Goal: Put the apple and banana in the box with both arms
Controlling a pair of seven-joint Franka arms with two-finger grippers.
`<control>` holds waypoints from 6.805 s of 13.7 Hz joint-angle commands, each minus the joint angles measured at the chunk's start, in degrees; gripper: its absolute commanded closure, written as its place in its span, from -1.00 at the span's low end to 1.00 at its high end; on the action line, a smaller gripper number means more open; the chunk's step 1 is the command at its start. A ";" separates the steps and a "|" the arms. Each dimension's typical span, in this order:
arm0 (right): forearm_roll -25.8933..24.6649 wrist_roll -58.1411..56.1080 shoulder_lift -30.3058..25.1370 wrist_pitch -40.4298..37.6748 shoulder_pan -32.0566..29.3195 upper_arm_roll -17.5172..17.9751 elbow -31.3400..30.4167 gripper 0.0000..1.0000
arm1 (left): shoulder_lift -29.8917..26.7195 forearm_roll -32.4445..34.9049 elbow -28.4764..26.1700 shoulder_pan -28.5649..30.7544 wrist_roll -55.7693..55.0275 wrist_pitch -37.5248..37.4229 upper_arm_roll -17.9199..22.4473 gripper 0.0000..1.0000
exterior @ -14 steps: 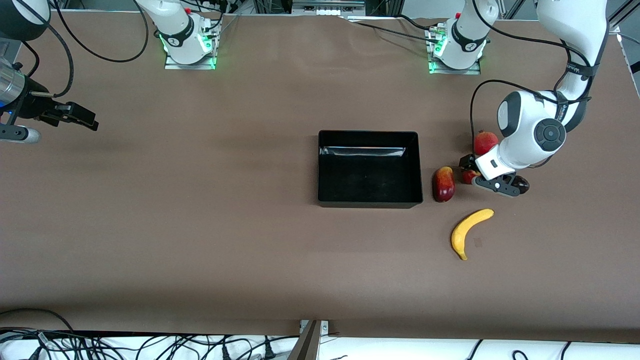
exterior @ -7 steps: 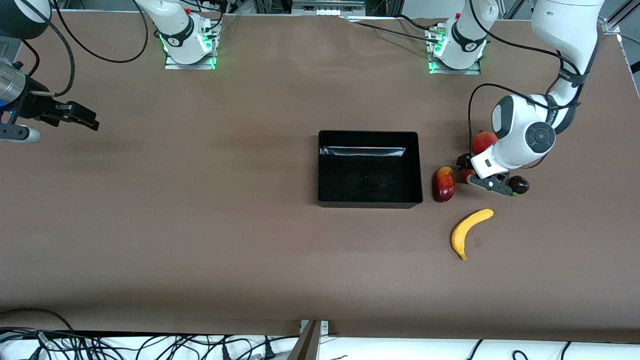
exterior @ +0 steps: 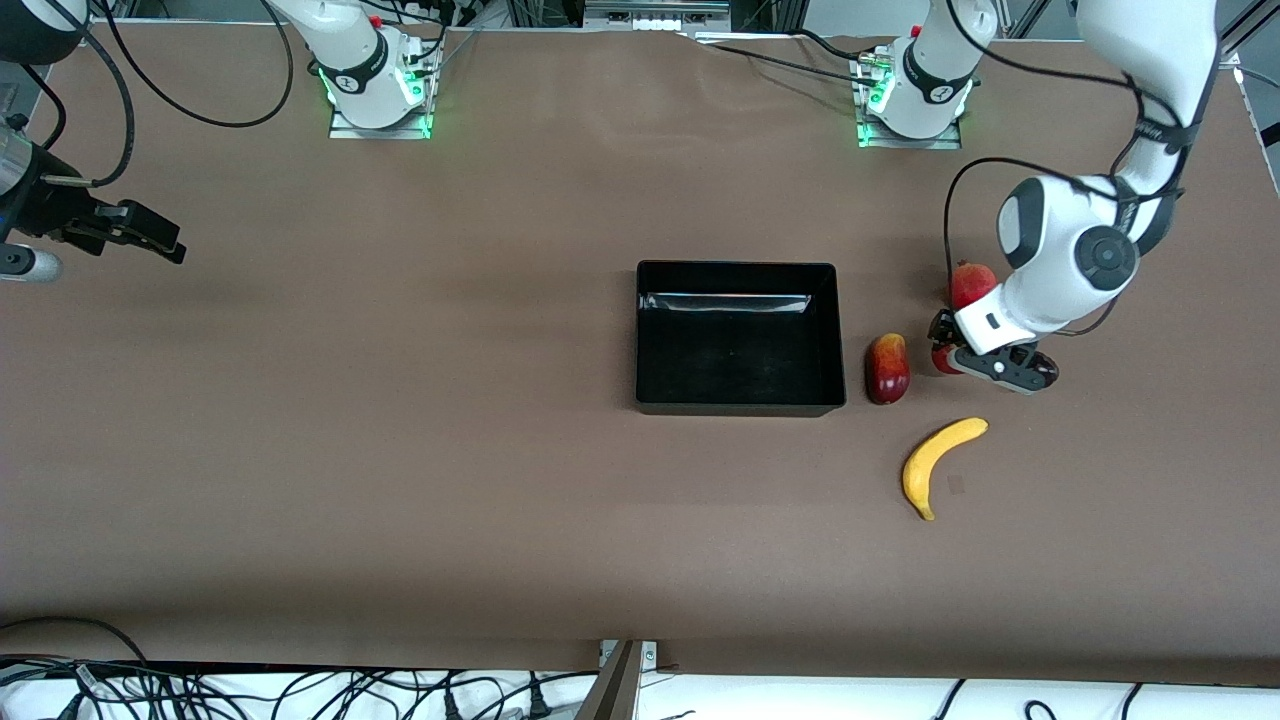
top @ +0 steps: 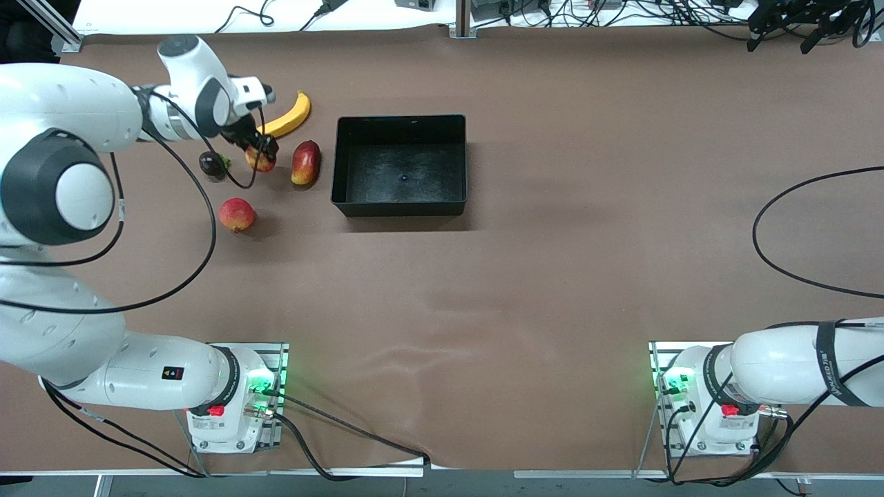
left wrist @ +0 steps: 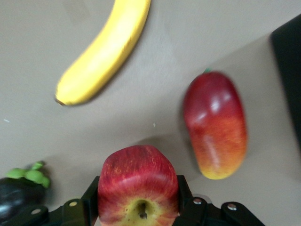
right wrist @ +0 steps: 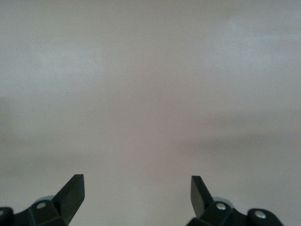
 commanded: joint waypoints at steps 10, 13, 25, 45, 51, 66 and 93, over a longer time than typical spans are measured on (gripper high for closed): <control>-0.43 -0.71 1.27 -1.35 -0.90 1.08 3.07 -1.00 | 12.55 -1.97 23.26 -25.52 -46.28 -7.48 -8.15 1.00; -0.34 -0.71 1.98 -1.79 -0.81 1.17 4.38 -1.00 | 17.04 -2.41 23.80 -27.56 -48.41 -3.25 -8.15 1.00; -0.08 -0.45 5.32 -5.75 -0.63 1.08 8.79 -1.00 | 12.95 -5.14 20.12 -25.03 -47.36 -3.14 -8.06 -1.00; -0.07 -1.24 5.32 -6.01 -0.63 1.08 8.61 -1.00 | 23.21 -2.67 19.75 6.02 30.17 6.86 -5.87 -1.00; -0.07 -1.24 5.32 -6.10 -0.63 1.08 8.61 -1.00 | 21.01 -2.50 20.02 5.66 29.81 6.78 -5.96 -1.00; 0.28 -1.06 5.32 -6.28 -0.63 0.99 8.52 -1.00 | 17.26 -2.94 20.11 5.40 28.06 5.56 -5.96 1.00; 0.36 -1.06 5.32 -6.45 -0.72 0.91 8.52 -1.00 | 9.33 -3.03 9.73 -21.76 -0.52 -1.92 -6.14 -1.00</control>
